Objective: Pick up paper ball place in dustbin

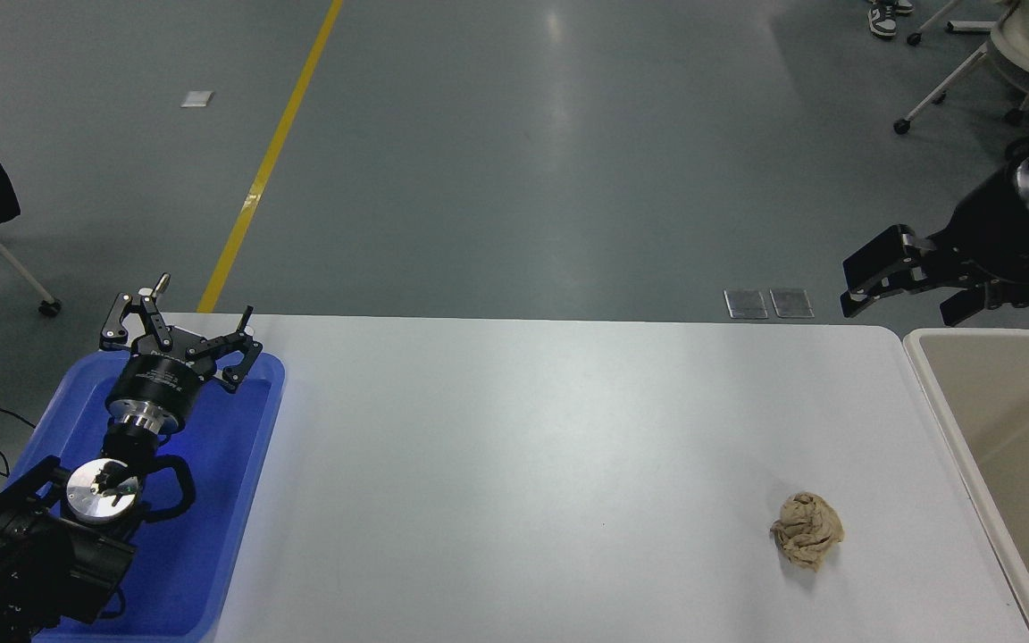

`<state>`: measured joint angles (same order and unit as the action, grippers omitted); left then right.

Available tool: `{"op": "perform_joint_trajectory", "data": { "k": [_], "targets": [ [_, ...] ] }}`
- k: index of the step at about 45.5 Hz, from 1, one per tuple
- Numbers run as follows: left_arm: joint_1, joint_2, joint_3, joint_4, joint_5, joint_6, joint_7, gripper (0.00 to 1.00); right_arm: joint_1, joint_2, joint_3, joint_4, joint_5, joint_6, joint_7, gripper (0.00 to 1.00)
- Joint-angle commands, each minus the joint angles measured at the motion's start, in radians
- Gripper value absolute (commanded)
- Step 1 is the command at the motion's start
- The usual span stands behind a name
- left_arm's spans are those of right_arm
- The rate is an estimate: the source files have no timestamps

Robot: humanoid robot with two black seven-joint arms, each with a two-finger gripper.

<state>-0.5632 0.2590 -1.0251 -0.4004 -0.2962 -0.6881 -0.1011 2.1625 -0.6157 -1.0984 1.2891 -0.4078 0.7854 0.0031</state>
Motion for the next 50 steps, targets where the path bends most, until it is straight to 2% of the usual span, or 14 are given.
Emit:
{"op": "perform_joint_trajectory", "data": {
  "k": [1,50],
  "targets": [
    [0.000,-0.001,0.000,0.000,0.000,0.001,0.000,1.00,-0.006,-0.001,-0.001,-0.004,0.000,0.000,0.000,1.00],
    [0.000,-0.001,0.000,0.000,0.000,0.001,0.000,1.00,-0.021,-0.003,-0.026,-0.043,0.009,0.000,0.002,1.00]
  ]
}}
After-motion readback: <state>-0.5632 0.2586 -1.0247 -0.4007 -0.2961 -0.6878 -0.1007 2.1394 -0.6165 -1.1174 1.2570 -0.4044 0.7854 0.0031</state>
